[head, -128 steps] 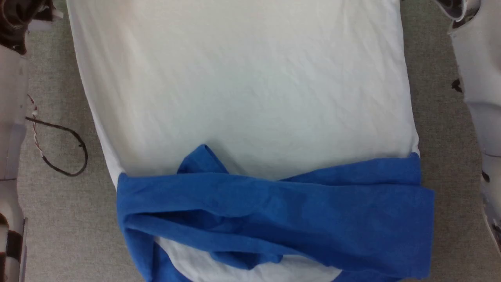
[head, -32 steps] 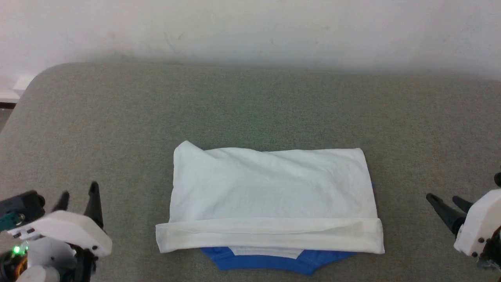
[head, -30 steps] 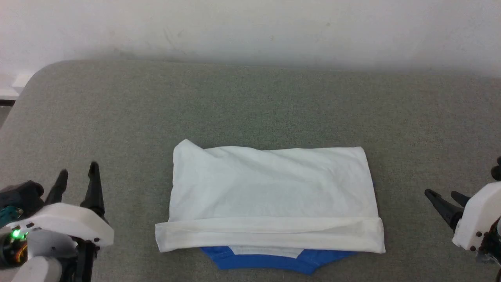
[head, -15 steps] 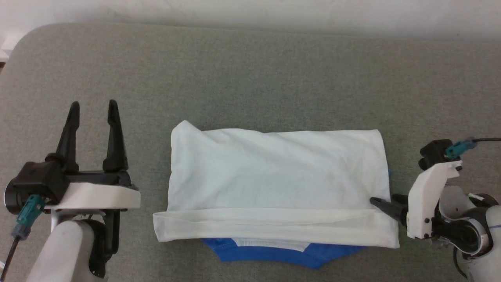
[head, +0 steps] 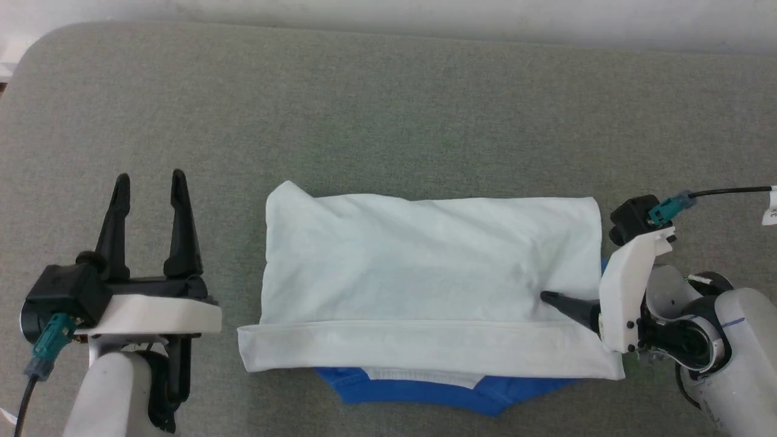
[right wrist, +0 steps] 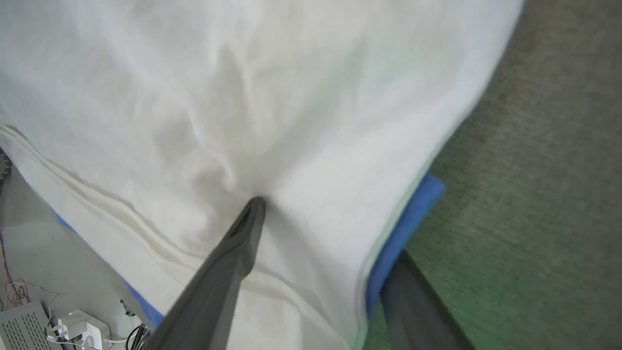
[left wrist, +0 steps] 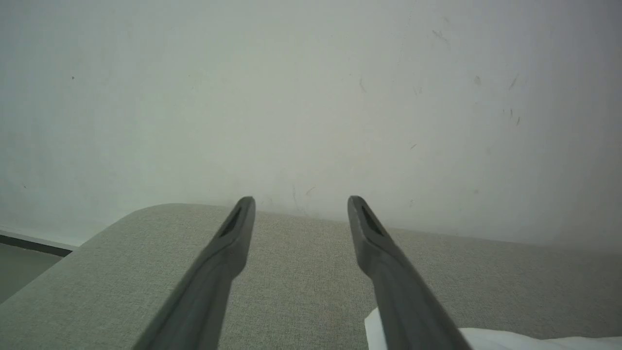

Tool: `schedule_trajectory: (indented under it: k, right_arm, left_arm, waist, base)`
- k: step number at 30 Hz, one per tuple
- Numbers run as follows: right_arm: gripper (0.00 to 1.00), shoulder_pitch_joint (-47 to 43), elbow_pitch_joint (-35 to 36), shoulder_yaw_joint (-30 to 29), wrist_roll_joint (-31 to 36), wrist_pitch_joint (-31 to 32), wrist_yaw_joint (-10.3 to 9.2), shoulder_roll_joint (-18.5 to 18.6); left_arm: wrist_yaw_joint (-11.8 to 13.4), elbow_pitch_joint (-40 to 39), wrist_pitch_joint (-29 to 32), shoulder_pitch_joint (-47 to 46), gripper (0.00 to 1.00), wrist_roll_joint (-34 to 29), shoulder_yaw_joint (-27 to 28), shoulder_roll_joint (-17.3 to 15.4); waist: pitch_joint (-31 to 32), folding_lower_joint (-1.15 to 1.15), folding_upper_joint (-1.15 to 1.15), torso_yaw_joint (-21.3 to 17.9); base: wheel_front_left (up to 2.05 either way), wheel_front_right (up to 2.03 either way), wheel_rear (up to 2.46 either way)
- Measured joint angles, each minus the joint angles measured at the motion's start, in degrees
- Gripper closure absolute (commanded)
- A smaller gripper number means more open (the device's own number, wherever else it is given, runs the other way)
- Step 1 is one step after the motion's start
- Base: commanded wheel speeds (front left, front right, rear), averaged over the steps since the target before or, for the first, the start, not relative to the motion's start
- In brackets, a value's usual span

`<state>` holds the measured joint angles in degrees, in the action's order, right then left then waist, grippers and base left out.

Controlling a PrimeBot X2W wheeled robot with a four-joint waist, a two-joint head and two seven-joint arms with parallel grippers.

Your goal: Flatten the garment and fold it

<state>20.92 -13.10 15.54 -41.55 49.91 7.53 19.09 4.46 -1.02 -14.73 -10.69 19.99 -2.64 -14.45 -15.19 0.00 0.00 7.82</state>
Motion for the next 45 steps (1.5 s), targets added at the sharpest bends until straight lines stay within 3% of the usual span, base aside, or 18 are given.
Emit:
schedule_trajectory:
  k: [1,2,10,14,21,25,36,45]
  right_arm:
    - [0.97,0.1,-0.4,0.0,-0.2,-0.3,0.0,0.1]
    - [1.0,0.1,-0.9,-0.1,-0.4,-0.7,0.0,0.2]
    - [1.0,-0.2,-3.9,-2.6,-0.8,-2.1,0.43,0.9]
    - [1.0,-1.8,-4.9,-6.9,0.4,-1.9,0.42,3.8]
    - [1.0,-4.0,-5.9,-15.9,6.8,0.1,0.29,6.2]
    - [1.0,-4.5,-2.7,-17.6,9.9,0.6,0.08,5.9]
    - [1.0,-5.2,17.2,-12.2,9.0,8.4,0.08,4.8]
    - [1.0,-3.3,20.1,-1.4,7.5,8.6,0.07,-0.1]
  left_arm:
    - [-0.4,0.2,0.0,0.0,0.0,-0.1,0.5,0.4]
    - [-0.6,0.4,0.0,0.0,0.0,-0.4,1.0,0.8]
    - [-2.8,1.3,0.0,0.1,0.0,-2.7,3.2,3.1]
    - [-3.5,1.5,0.0,1.2,0.0,-3.5,4.3,4.1]
    - [-4.8,2.0,0.0,2.4,0.0,-4.5,5.2,5.7]
    - [-5.5,2.5,0.0,2.6,0.0,-4.9,5.5,6.5]
    - [-7.0,3.5,0.0,3.7,0.0,-5.9,5.6,8.1]
    - [-8.5,4.5,0.0,3.7,0.0,-6.2,5.3,8.8]
  waist:
    - [0.0,0.0,0.0,0.0]
    - [0.1,0.0,0.0,-0.1]
    - [1.4,0.0,0.0,-0.5]
    - [2.3,0.0,0.0,-0.8]
    - [3.6,0.01,0.0,-1.7]
    - [4.5,0.01,0.0,-2.1]
    - [7.6,0.0,0.0,-3.0]
    - [8.3,0.0,0.0,-1.6]
  base:
    - [0.0,0.0,0.0]
    - [0.0,0.0,0.0]
    - [0.0,0.0,0.0]
    - [0.0,0.0,0.0]
    - [0.0,0.0,0.0]
    - [0.0,0.0,0.0]
    - [0.0,0.0,0.0]
    - [0.0,0.0,0.0]
